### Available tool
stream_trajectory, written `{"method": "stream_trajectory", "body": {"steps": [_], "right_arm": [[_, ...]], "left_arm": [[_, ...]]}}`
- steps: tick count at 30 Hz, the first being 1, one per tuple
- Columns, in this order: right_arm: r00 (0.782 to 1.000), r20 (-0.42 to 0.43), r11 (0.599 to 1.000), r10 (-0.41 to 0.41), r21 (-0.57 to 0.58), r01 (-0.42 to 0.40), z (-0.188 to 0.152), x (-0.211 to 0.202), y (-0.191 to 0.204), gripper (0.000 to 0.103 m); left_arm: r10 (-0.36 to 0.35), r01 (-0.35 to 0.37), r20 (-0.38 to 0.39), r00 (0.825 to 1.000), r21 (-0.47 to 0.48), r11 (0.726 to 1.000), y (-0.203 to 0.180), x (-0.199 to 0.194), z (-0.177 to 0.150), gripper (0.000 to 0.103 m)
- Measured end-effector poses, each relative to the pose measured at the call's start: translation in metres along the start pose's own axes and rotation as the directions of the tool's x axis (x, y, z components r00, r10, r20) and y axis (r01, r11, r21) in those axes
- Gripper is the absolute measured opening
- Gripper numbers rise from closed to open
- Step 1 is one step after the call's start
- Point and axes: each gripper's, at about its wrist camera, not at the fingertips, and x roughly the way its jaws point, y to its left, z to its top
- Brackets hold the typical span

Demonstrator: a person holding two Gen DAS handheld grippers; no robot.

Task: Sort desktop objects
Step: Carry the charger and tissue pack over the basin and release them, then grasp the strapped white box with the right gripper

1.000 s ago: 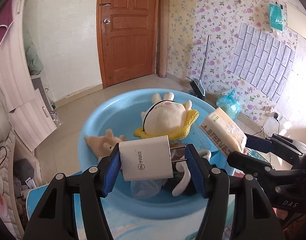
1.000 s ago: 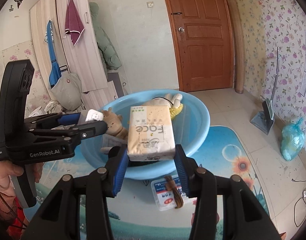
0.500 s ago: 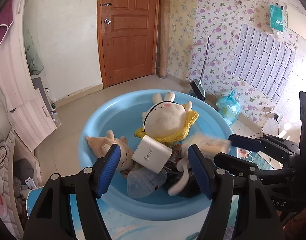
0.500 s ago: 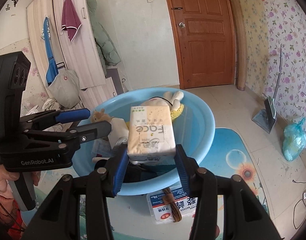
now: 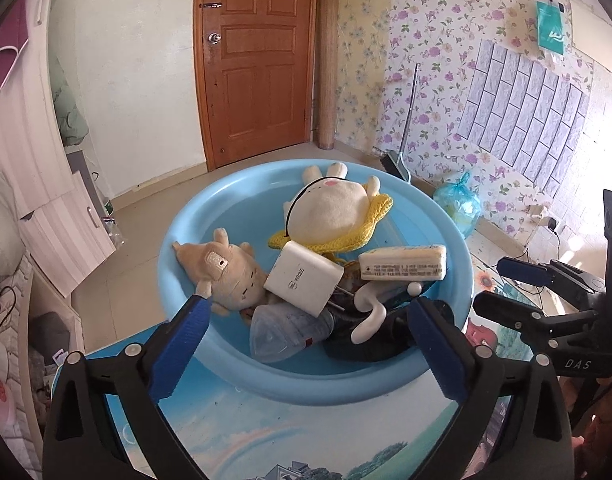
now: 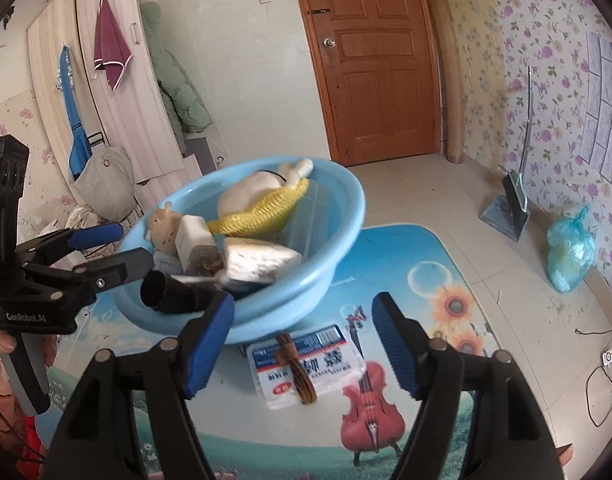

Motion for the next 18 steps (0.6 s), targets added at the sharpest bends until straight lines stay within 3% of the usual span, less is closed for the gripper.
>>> {"method": "stream_trajectory", "body": {"steps": [12,16,18], "right_arm": [[0.99,-0.143,0.998,0.004,-0.058,-0.013,-0.027,0.03,-0.001,0.078],[0.984,-0.174,0.995,0.02,-0.096,-0.037,-0.034,0.041,0.002,0.096],[0.983,-0.182,0.993,0.014,-0.112,-0.035,-0.036,0.046,0.003,0.099]], "left_arm": [[-0.011,0.01,-0.033,0.999,-0.044,0.999,0.011,-0.004,-0.024,0.103],[-0.02,0.018,-0.036,0.999,-0.061,0.998,0.016,-0.005,-0.028,0.103],[-0.014,0.011,-0.035,0.999,-0.06,0.998,0.016,-0.006,-0.028,0.103]]}}
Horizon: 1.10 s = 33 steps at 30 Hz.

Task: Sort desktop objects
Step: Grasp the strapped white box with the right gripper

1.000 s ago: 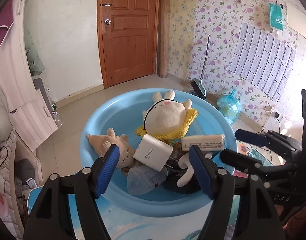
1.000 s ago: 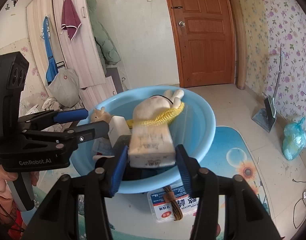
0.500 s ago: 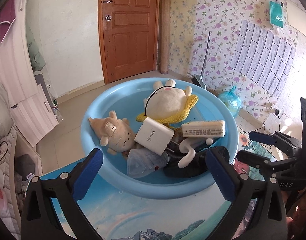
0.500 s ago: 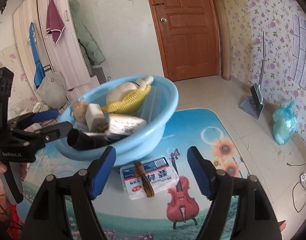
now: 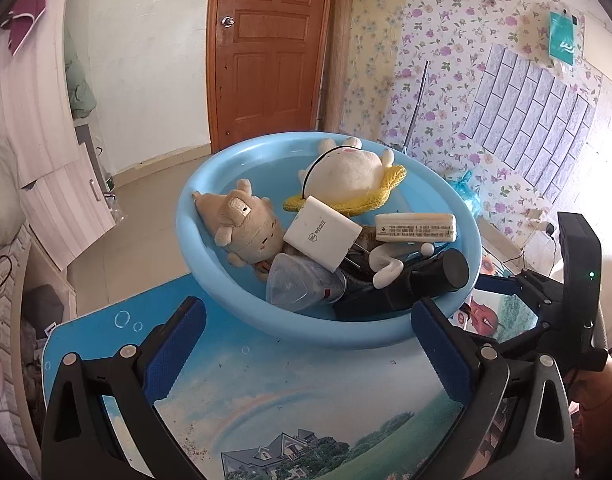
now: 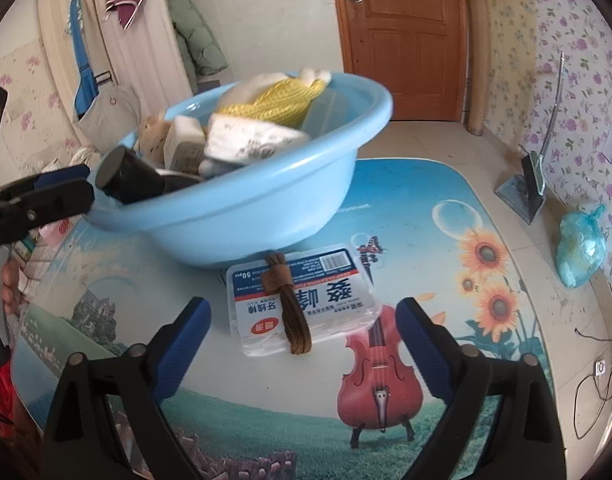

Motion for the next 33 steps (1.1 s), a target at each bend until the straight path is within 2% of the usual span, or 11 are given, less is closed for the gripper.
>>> {"method": "stream_trajectory", "body": {"steps": [6,8,11,22,27,33], "right_arm": [[1.0,0.0,1.0,-0.002,-0.004,0.002,0.0,0.006,-0.003,0.099],[0.999,0.006,0.999,0.039,0.022,-0.039,-0.001,0.002,-0.006,0.084],[0.998,0.019,0.997,0.062,0.044,-0.062,-0.004,-0.007,-0.008,0.083],[0.991,0.128,0.999,0.039,-0.014,-0.037,-0.002,-0.07,0.019,0.083],[0.983,0.172,0.998,0.055,-0.027,-0.051,-0.005,-0.098,0.034,0.083],[0.977,0.204,0.997,0.065,-0.043,-0.058,-0.004,-0.114,0.048,0.083]], "left_arm": [[0.001,-0.001,0.008,1.0,-0.002,1.0,0.0,-0.006,0.0,0.103],[0.003,-0.003,0.013,1.0,-0.002,1.0,0.0,-0.009,0.0,0.103],[0.002,-0.002,0.022,1.0,-0.001,1.0,-0.002,-0.015,-0.001,0.103],[-0.001,0.001,0.059,0.998,0.012,1.0,-0.017,-0.056,-0.008,0.103],[-0.011,0.01,0.071,0.997,0.024,1.0,-0.021,-0.071,-0.015,0.103],[-0.02,0.016,0.09,0.996,0.047,0.999,-0.024,-0.083,-0.02,0.103]]}}
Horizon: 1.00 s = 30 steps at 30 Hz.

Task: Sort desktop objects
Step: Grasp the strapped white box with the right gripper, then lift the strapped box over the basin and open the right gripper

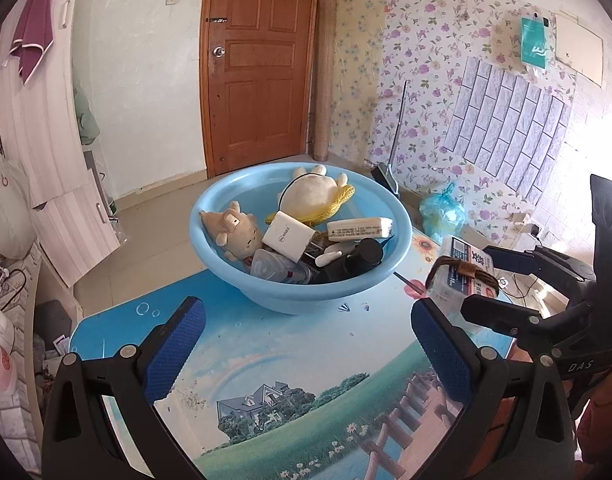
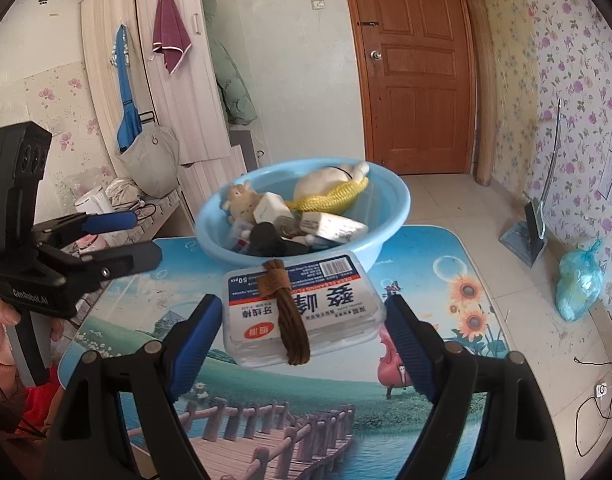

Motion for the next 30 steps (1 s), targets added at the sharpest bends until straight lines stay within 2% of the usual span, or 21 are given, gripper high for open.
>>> {"method": "stream_trajectory", "body": {"steps": [11,18,23,30], "right_arm": [[1.0,0.015,0.999,0.012,-0.034,-0.011,0.012,0.009,0.021,0.083],[0.999,0.022,0.999,0.033,-0.029,-0.032,0.031,0.033,0.019,0.083],[0.999,0.019,0.999,0.029,-0.021,-0.028,0.048,0.055,0.013,0.083],[1.0,0.029,1.0,0.009,-0.007,-0.008,0.07,0.076,0.005,0.083]], "left_arm": [[0.025,-0.025,-0.003,1.0,-0.002,1.0,0.01,0.009,-0.002,0.103],[0.041,-0.041,-0.022,0.999,-0.019,0.999,0.026,0.029,0.004,0.103],[0.069,-0.069,-0.014,0.997,0.005,0.998,0.03,0.043,0.013,0.103],[0.083,-0.083,0.006,0.997,-0.037,0.996,0.039,0.057,0.027,0.103]]}}
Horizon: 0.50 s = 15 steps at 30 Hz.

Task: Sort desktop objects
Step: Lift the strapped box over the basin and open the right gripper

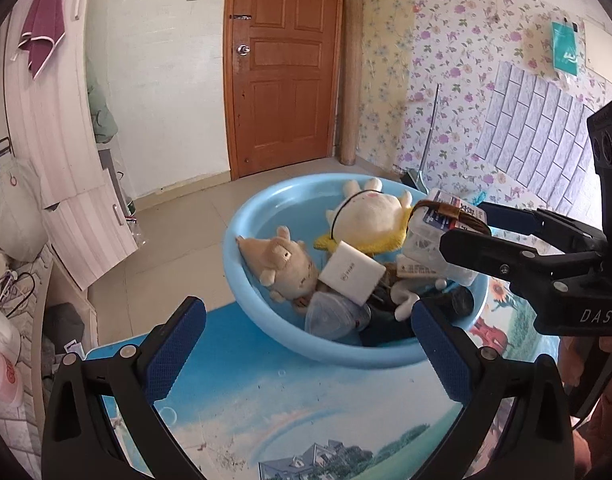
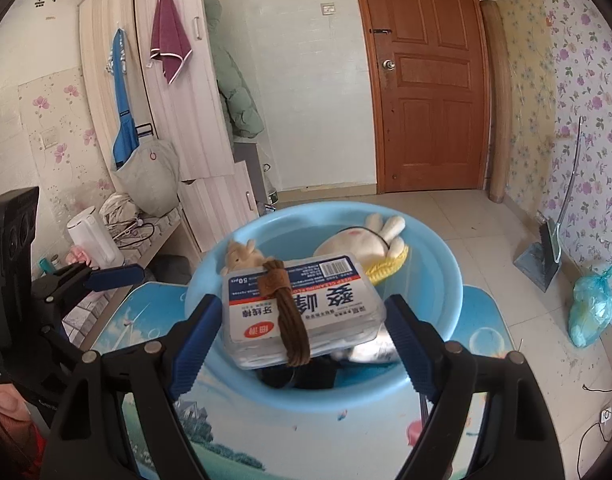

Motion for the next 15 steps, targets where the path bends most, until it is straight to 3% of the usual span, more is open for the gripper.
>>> {"method": "stream_trajectory", "body": {"steps": [7,15], "right_arm": [[0.999,-0.014,0.999,-0.053,-0.015,0.052,0.007,0.012,-0.002,0.085],[0.997,-0.022,0.997,-0.07,0.02,0.07,0.002,0.004,-0.004,0.085]], "left_arm": [[0.076,-0.075,0.026,0.997,-0.029,0.997,0.003,0.0,0.009,0.103],[0.092,-0.092,-0.001,0.996,-0.052,0.994,0.002,-0.007,0.012,0.103]]}}
